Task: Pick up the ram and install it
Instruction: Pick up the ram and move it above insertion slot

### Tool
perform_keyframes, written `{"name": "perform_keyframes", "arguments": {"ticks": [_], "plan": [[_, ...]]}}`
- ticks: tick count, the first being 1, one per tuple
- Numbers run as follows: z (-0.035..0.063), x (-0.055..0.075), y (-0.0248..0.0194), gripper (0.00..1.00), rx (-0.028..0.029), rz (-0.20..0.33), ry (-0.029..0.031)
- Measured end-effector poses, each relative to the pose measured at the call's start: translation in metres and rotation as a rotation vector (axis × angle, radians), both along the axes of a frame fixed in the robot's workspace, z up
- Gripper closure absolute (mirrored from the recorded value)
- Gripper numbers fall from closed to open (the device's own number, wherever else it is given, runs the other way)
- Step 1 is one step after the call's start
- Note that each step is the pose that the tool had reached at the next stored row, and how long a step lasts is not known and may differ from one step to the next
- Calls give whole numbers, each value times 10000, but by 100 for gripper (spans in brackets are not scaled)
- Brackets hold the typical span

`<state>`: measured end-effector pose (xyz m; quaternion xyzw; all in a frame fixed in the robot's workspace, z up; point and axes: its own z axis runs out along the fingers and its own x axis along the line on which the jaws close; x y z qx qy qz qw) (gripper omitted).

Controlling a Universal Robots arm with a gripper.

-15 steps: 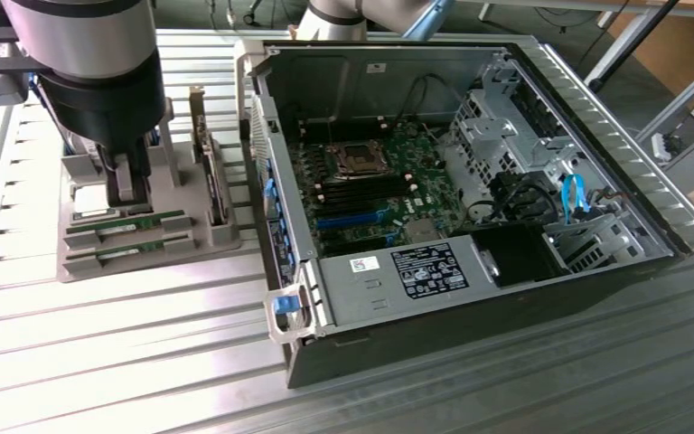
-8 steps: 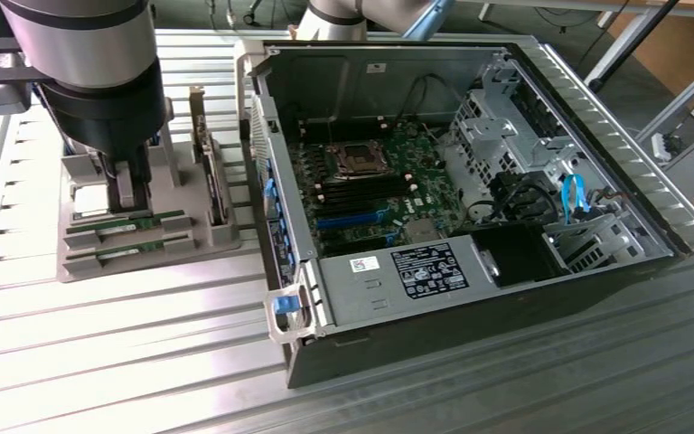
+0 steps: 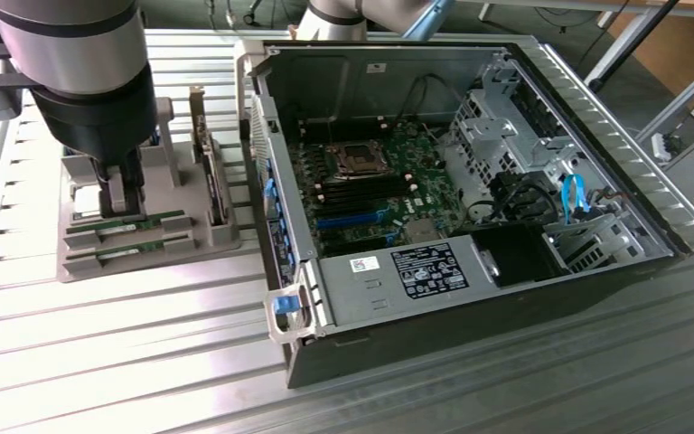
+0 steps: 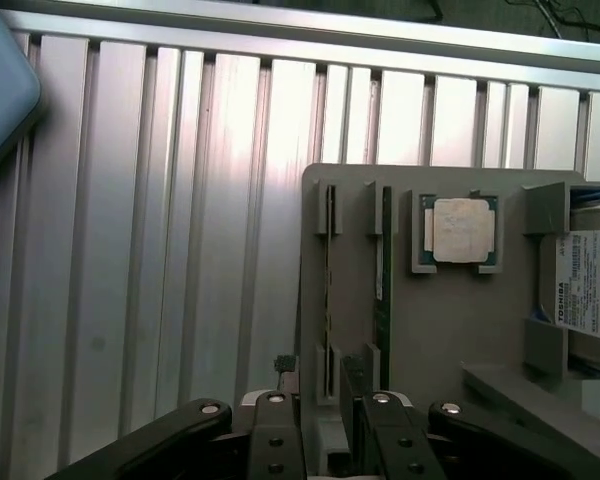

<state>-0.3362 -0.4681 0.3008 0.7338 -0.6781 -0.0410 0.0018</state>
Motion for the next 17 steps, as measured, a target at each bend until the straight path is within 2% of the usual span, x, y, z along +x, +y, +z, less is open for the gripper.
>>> {"name": "perform_keyframes", "arguments": {"ticks": [17], "plan": [[-139,-68,-37,71,1,0,-2]]}}
